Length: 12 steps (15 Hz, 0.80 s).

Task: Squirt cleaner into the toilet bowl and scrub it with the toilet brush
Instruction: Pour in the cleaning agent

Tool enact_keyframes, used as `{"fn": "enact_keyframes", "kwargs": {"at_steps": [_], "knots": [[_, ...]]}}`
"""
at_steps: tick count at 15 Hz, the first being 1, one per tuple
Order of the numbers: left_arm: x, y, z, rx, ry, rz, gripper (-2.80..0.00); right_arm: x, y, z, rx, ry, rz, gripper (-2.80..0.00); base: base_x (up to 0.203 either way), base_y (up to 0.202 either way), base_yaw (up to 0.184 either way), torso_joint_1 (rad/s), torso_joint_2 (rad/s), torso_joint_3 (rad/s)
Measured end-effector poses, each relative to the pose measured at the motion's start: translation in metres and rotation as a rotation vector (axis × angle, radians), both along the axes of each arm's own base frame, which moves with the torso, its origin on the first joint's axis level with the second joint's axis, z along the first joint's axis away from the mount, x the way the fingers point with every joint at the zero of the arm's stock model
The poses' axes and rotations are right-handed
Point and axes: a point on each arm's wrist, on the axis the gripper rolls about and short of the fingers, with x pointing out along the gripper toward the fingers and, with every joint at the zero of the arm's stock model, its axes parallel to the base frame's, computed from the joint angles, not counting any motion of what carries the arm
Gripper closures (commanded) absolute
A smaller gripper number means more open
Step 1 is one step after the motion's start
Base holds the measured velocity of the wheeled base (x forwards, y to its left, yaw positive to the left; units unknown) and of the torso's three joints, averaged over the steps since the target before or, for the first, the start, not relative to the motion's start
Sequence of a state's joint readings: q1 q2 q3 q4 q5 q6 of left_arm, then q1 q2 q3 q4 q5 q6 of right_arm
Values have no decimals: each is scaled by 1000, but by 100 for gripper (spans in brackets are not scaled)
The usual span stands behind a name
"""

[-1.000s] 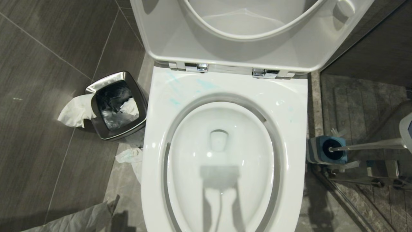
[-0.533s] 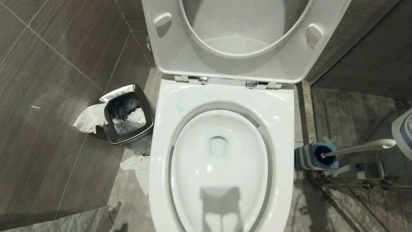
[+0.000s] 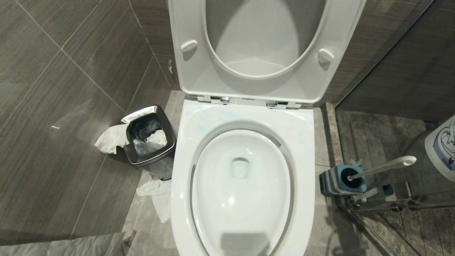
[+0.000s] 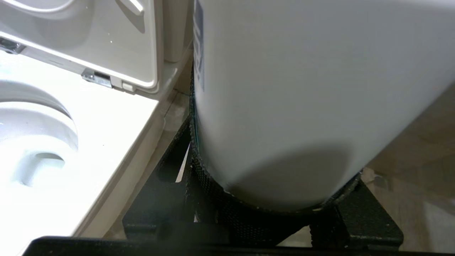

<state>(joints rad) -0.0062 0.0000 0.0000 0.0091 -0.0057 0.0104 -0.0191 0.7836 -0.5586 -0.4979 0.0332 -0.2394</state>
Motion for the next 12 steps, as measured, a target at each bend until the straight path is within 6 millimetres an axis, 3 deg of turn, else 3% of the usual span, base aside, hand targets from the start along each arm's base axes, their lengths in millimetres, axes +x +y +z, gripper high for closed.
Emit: {"fn": "enact_keyframes", "kwargs": {"at_steps": [8,12], "knots": [[0,0,0,1,-1,-2,0,27,3,5,5,-18,27,0,0,0,0,0,0,0],[0,0,0,2,-2,-2,0,47,20,2,6,-2,71,0,0,0,0,0,0,0]]}}
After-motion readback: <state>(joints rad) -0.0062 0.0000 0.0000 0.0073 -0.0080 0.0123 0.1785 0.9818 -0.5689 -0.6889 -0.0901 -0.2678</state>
